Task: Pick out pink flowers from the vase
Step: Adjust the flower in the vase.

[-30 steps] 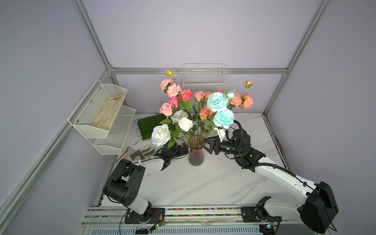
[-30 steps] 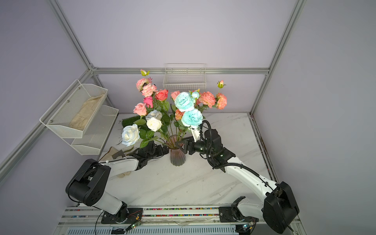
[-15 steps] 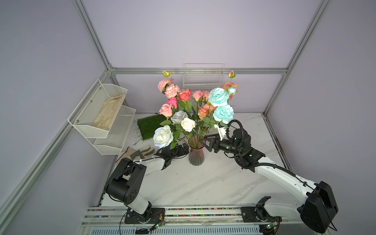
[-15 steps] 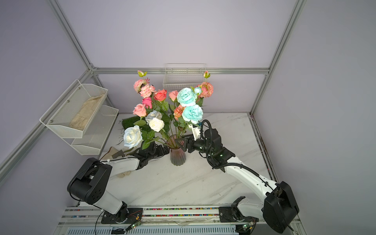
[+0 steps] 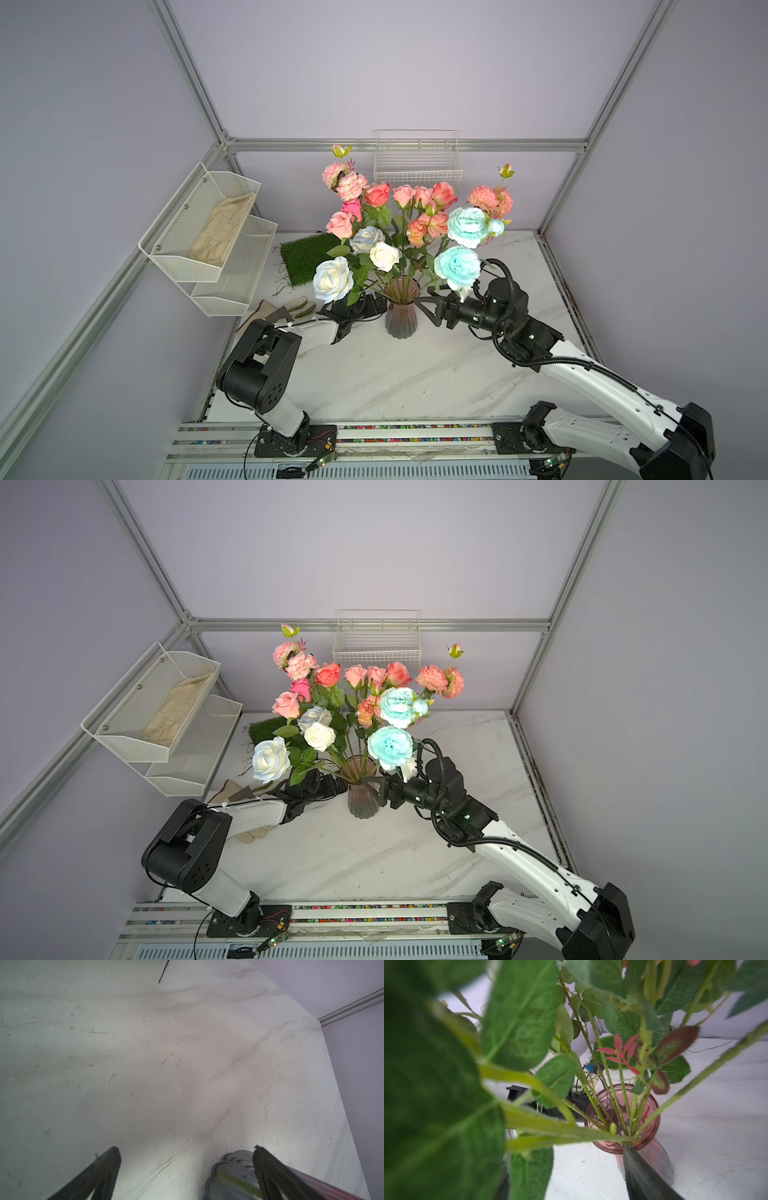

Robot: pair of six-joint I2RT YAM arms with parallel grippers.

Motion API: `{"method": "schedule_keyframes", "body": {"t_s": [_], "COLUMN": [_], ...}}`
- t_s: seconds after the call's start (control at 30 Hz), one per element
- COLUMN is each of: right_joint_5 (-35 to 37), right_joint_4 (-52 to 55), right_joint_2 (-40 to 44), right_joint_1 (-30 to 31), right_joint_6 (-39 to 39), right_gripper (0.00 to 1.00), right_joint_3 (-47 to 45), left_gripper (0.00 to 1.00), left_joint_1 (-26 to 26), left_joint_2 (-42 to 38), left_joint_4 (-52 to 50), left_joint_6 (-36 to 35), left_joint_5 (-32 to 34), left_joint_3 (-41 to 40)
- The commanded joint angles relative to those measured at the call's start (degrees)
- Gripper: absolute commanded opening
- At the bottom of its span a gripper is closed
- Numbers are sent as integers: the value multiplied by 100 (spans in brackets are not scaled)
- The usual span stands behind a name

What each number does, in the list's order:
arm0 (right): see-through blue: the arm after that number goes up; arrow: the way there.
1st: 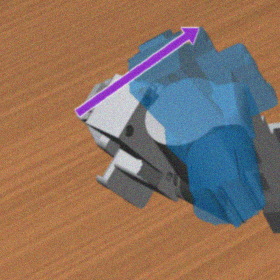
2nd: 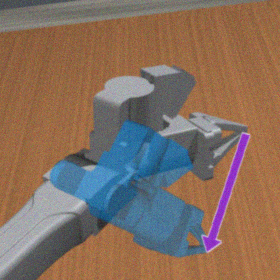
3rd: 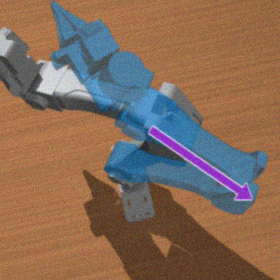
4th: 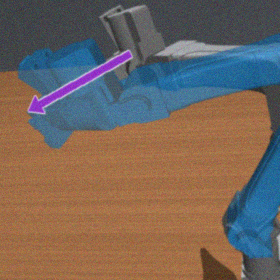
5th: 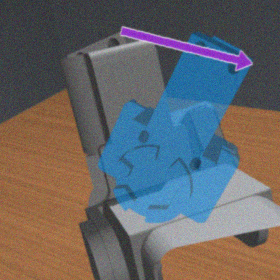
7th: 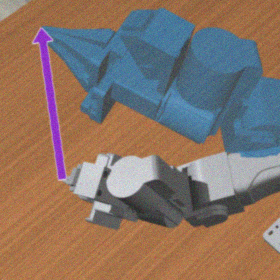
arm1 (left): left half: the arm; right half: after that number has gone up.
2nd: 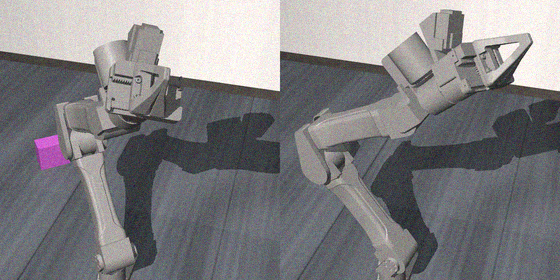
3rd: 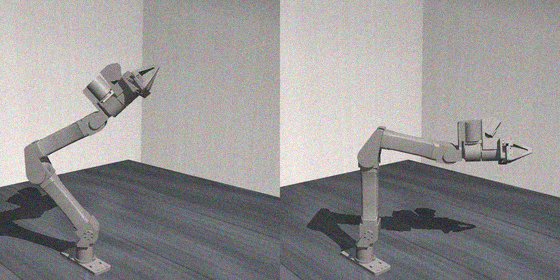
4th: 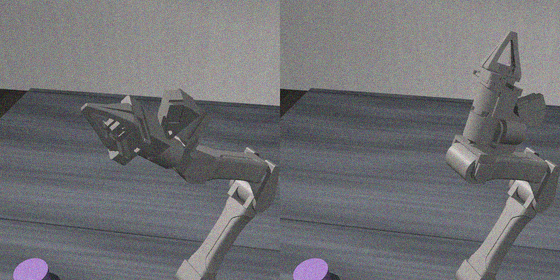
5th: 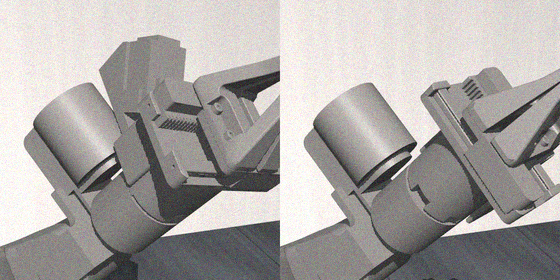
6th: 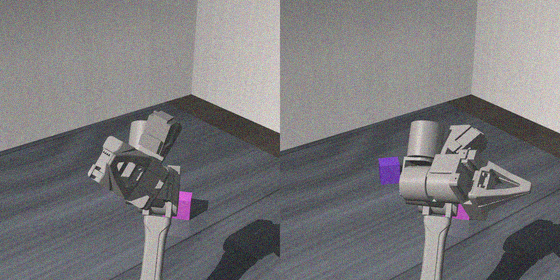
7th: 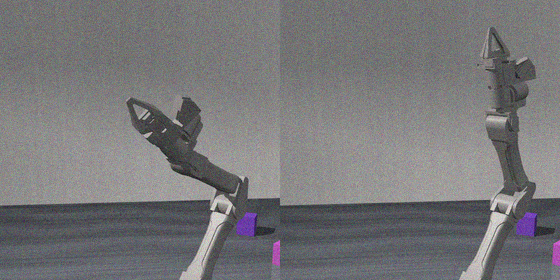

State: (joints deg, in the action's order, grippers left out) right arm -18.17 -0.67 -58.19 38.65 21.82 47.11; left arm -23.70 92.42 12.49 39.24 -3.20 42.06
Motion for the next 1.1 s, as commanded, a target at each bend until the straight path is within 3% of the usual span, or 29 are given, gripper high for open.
{"method": "schedule_keyframes", "body": {"t_s": [0.0, 0.5, 0.7, 0.8, 1.07], "right_joint_5": [477, 1120, 1969, 2313, 2172], "right_joint_4": [461, 1184, 1143, 642, -495], "right_joint_2": [388, 1337, 1513, 1241, -552], "right_joint_1": [4, 2, -10, -8, -135], "right_joint_6": [69, 85, 128, 126, -90], "right_gripper": [75, 78, 77, 75, 69], "right_joint_3": [-243, -618, -873, -869, -229], "left_gripper": [100, 100, 100, 100, 100], "left_joint_1": [-20, -20, -19, -20, -27], "left_joint_2": [15, 77, 39, 21, 109], "left_joint_4": [53, -88, -113, -122, -124], "left_joint_6": [-68, -175, -204, -215, -161], "left_joint_5": [-67, -38, -41, -41, -169], "left_joint_3": [355, 505, 498, 482, 556]}}
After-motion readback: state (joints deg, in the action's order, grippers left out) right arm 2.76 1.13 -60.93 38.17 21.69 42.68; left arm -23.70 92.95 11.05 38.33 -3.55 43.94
